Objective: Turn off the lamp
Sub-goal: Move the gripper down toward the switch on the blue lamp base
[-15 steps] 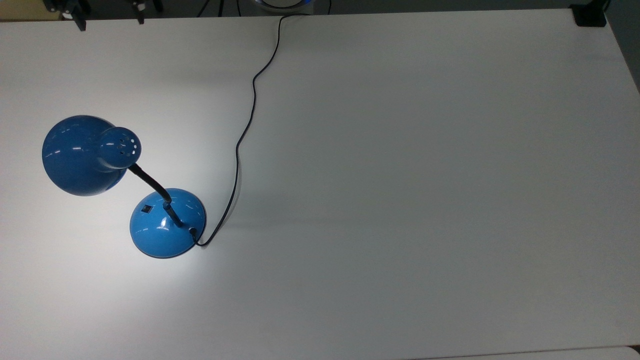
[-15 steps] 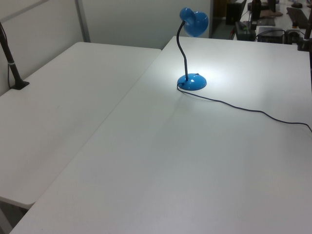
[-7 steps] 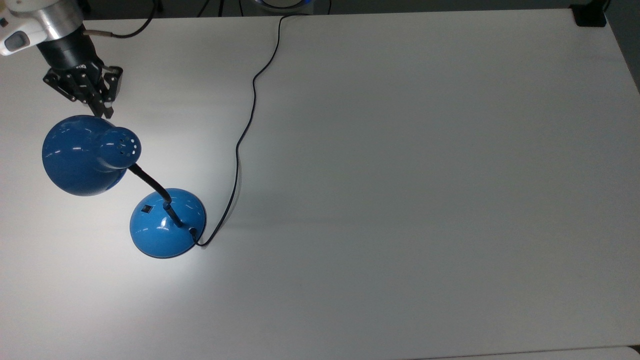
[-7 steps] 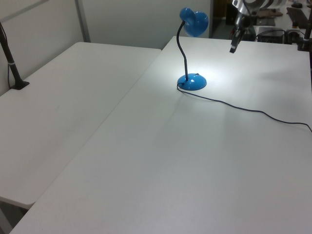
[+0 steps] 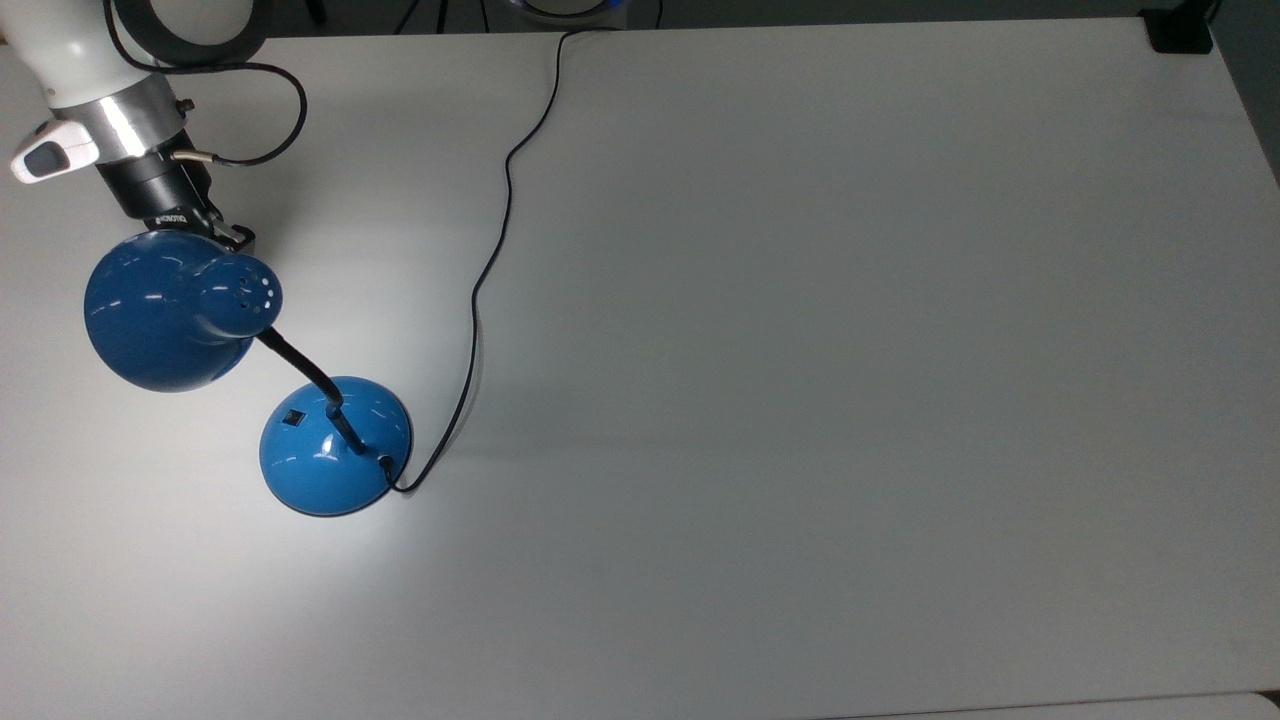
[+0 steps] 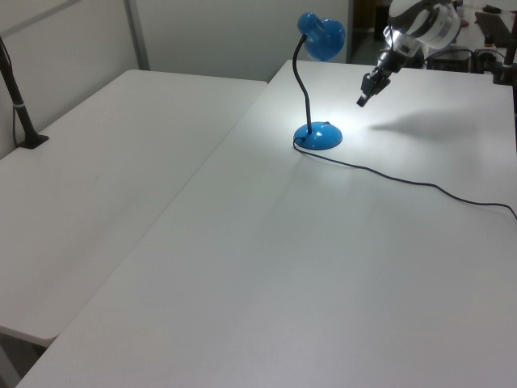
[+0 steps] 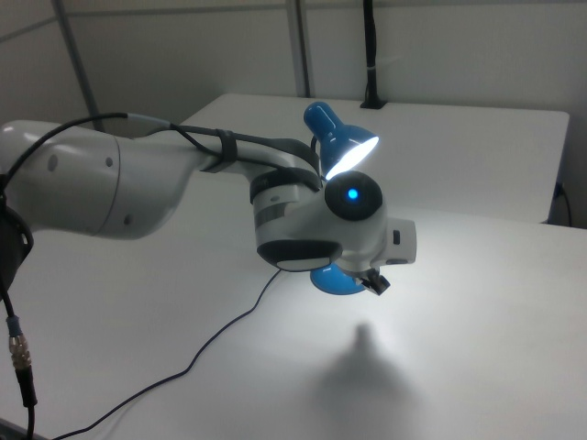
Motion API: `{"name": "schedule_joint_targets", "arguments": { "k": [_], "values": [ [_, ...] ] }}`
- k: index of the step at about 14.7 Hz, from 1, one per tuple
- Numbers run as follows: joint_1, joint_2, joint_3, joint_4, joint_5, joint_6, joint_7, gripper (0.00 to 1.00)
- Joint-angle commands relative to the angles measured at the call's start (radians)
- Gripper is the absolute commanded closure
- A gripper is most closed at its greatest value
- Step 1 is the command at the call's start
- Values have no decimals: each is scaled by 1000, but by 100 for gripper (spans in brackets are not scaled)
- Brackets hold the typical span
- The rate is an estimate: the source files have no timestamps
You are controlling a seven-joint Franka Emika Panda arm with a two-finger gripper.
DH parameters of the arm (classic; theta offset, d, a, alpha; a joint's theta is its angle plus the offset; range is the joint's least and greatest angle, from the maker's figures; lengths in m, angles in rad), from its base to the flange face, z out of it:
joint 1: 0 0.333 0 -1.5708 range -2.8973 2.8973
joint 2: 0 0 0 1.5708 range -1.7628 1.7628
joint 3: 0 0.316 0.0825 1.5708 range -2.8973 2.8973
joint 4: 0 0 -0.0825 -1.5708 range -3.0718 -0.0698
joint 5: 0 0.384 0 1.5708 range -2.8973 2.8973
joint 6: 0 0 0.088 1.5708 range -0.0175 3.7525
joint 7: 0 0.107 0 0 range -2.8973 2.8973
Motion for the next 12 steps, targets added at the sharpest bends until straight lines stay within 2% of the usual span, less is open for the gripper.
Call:
{"name": "schedule_joint_targets", "arguments": {
  "k": [1, 4, 7, 12],
  "values": [
    [1, 48, 7, 29, 219, 30, -32, 100],
    [6, 95, 15, 57, 345, 33, -42, 100],
    [1, 123, 55, 72, 380, 57, -61, 100],
    [7, 158, 79, 109, 431, 96, -59, 100]
  ]
}}
